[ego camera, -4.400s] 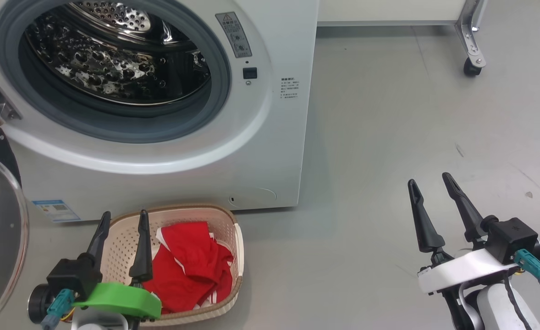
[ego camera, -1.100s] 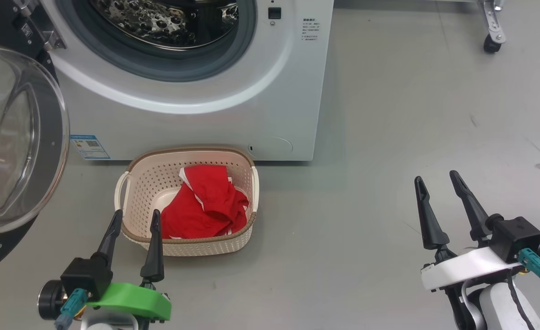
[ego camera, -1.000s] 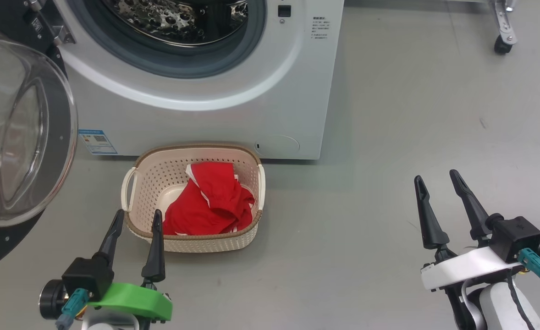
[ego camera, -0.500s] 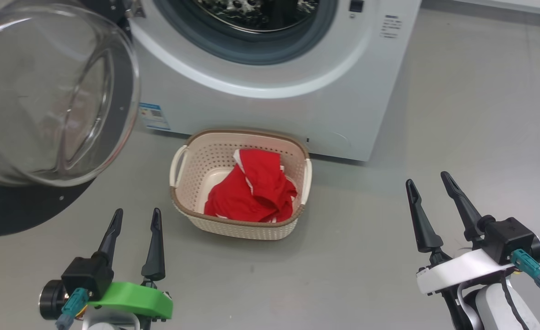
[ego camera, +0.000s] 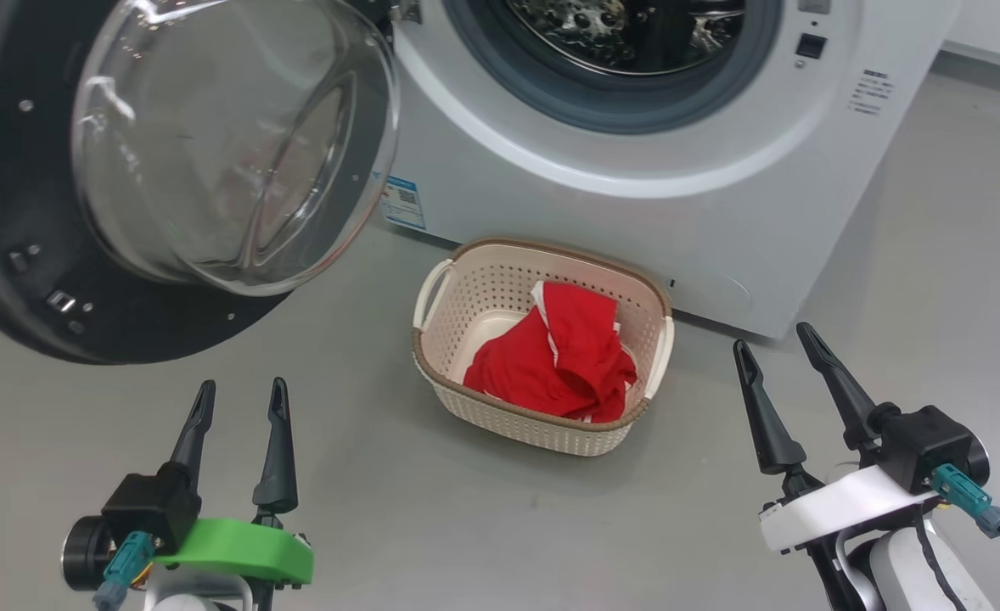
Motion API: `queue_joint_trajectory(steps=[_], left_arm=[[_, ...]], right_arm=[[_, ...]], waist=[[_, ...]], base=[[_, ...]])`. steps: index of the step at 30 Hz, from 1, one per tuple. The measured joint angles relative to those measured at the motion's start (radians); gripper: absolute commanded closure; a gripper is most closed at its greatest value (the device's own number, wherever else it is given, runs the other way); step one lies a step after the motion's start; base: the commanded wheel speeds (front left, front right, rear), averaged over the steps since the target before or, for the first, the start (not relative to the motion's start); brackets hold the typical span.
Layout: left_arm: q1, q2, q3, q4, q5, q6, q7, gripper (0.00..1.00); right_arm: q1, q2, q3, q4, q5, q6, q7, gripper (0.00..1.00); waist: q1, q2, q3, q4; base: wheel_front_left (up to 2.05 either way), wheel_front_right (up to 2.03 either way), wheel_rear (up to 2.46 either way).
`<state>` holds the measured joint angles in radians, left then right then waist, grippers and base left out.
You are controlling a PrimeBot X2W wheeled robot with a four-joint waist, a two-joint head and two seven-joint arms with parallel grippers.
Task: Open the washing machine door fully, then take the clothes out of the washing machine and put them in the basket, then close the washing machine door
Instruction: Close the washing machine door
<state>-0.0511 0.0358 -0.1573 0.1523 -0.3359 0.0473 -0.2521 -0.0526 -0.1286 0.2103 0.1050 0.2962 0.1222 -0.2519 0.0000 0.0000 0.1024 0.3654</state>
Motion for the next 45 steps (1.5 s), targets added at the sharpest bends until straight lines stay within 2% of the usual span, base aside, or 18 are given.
queue_joint_trajectory(steps=[13,45], left_arm=[[0.009,0.000,0.031,-0.030,0.002,0.002,0.000,0.00],[0.044,0.000,0.035,-0.058,0.003,0.009,0.000,0.00]], right_arm=[[0.000,0.009,0.029,0.014,0.000,0.000,0.000,0.00],[0.000,0.012,0.032,0.029,0.002,0.000,0.000,0.00]], waist=[[0.0000,0.0000,-0.037,0.086],[0.0000,0.0000,-0.049,0.083]], base=[[0.00,0.00,0.00],[0.00,0.00,0.00]])
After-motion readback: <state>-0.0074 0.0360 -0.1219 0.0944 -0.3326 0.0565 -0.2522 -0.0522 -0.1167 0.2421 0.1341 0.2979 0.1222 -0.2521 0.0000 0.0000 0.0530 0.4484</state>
